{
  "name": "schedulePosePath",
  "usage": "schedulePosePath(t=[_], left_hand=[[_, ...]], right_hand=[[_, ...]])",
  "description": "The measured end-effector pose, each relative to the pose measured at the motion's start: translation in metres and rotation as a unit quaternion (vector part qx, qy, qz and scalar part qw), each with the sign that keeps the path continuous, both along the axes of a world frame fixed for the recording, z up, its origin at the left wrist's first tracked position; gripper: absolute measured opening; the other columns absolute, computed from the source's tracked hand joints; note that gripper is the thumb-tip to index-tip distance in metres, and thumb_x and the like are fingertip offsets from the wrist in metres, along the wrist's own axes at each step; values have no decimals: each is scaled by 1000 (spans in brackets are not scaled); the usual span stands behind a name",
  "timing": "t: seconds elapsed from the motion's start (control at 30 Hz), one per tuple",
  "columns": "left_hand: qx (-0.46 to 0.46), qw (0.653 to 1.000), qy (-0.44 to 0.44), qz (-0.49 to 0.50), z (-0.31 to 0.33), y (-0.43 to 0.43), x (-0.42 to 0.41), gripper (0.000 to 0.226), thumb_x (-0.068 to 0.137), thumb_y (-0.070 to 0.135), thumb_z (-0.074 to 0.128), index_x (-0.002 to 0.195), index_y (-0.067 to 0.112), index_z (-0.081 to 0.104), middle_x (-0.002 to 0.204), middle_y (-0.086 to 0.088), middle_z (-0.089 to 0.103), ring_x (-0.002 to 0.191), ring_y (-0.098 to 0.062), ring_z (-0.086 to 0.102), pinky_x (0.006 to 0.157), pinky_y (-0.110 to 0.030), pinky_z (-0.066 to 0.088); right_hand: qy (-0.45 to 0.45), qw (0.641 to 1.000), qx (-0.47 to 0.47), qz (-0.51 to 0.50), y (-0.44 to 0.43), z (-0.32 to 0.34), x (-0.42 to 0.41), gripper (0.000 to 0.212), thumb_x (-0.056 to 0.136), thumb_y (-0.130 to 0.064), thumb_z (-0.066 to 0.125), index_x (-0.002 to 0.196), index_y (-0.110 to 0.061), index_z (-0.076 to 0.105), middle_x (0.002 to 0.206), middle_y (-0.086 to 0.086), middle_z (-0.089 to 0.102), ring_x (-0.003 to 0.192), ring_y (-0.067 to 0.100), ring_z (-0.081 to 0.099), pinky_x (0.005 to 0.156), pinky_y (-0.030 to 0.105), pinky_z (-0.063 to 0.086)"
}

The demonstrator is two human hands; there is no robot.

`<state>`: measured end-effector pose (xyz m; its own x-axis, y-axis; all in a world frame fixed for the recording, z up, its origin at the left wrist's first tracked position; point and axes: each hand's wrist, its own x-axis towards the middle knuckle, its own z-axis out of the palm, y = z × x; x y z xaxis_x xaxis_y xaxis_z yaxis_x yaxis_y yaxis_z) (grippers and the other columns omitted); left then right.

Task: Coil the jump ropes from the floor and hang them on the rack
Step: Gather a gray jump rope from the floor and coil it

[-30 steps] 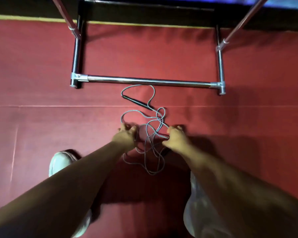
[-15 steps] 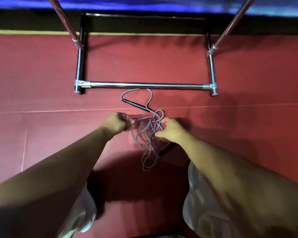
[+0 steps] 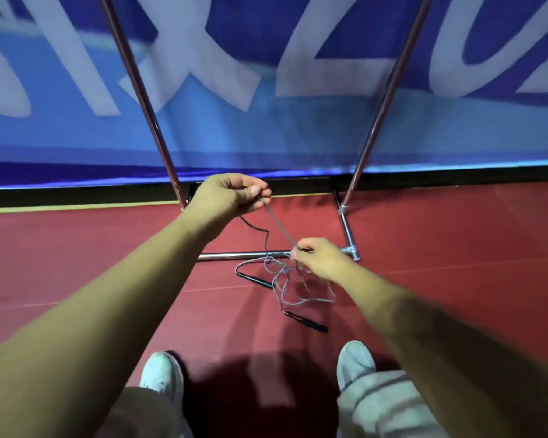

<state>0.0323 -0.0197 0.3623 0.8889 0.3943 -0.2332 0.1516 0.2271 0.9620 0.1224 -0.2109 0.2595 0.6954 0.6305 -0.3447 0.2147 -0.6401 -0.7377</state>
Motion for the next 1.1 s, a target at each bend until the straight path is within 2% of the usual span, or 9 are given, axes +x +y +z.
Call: schedulePosePath(t=[0.13,0.3,0.47,0.57,0.67,0.8,0.93,1.0,1.1], left_hand=[[60,996,-48,45,50,-8,-22,18,97,-3,53,93,7,67,84,-7,73,77,-13,72,71,-20,58],[193,981,-15,31,60,-13,-53,40,97,24,62,134,35,54,79,5,58,70,-9,53,70,-22,47],[65,996,-29,-62,43,-47,-78,62,89,54,63,142,33,38,135,0,62,123,-9,59,102,-37,48],[80,985,-26,-148,21,-63,-89,63,87,42,68,140,22,40,122,1,71,120,-9,61,102,-28,46],[86,967,19,-240,2,-69,-94,15,97,17,56,109,8,60,90,-7,73,94,-22,66,93,-34,52],[125,972,22,-200,1,-58,-88,13,101,12,48,98,4,59,74,-6,70,78,-27,66,79,-37,54],[150,985,-26,-83,14,-46,-77,11,99,3,52,103,-4,44,61,-10,64,53,-19,58,58,-24,50],[203,974,-14,-100,16,-40,-70,14,98,6,55,95,-5,48,59,-7,64,50,-18,55,55,-22,47],[239,964,9,-116,16,-35,-68,15,97,8,59,88,-2,54,59,-4,64,51,-19,52,52,-22,43]], right_hand=[[-41,996,75,-19,-10,50,-18,29,94,-18,61,65,-23,61,63,-5,63,69,17,54,69,38,46],[51,962,248,-99,0,149,-43,15,98,-11,54,87,-10,63,63,5,67,55,18,62,54,24,50],[94,937,319,-108,12,216,-58,15,98,-15,57,86,-9,62,60,6,66,52,15,65,48,22,53],[117,922,350,-119,18,238,-58,14,98,-18,58,92,-5,62,60,5,66,54,15,67,48,20,51],[109,908,371,-160,19,240,-45,14,95,-18,62,89,-6,61,60,5,67,58,18,69,53,25,56],[113,919,311,-216,4,205,-25,18,86,-21,74,86,-7,63,71,9,69,67,20,69,66,33,60],[-2,979,87,-186,-10,134,-25,47,74,-51,77,67,-7,62,62,13,59,63,27,58,67,39,49],[-103,977,4,-187,-11,114,-27,29,86,-34,68,86,-5,67,85,17,67,87,33,64,83,37,49],[-122,986,45,-101,-2,123,-31,31,89,-7,54,116,-10,68,115,9,68,107,23,63,101,33,46]])
